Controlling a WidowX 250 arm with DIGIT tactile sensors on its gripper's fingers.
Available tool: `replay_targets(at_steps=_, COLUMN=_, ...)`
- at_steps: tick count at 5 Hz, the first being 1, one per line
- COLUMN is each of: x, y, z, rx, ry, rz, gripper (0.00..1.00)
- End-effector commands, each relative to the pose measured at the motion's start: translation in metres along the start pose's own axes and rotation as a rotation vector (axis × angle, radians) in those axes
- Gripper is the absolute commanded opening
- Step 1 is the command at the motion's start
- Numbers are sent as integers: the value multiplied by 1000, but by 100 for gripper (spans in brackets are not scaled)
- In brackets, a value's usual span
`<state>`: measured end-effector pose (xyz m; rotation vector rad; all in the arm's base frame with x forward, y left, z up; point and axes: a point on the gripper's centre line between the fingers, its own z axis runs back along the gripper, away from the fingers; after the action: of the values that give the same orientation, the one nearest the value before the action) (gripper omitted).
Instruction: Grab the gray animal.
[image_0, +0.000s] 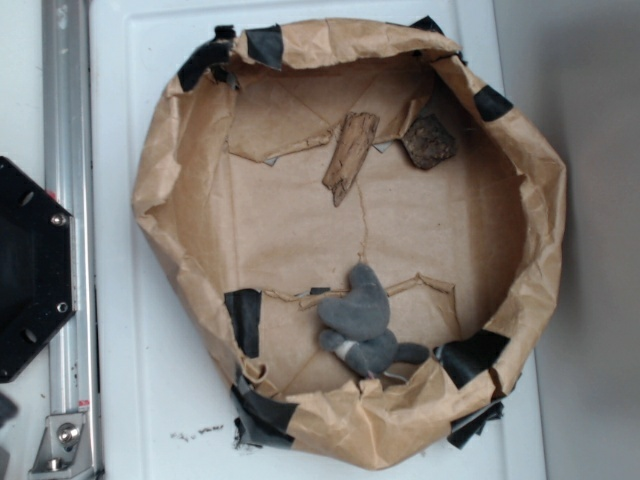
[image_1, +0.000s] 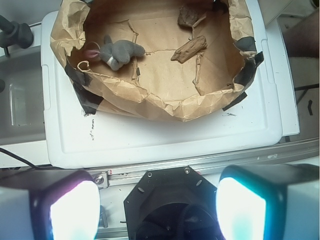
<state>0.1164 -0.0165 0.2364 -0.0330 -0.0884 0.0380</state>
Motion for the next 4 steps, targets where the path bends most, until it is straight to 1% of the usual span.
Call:
replay_targets(at_steps=1, x=0, y=0, z=0, rx=0, ry=0, rz=0, gripper=100)
replay_targets(at_steps=2, x=49, y=12, z=-20, rx=-65, ry=-70, rz=-142, gripper=100)
replay_targets(at_steps=3, x=93, y=21, z=-29, rx=-61, ry=-105, rz=-171, gripper=100)
replay_targets(at_steps=4, x=133, y=21, z=-60, rx=-119, ry=-78, rz=-219, gripper=100)
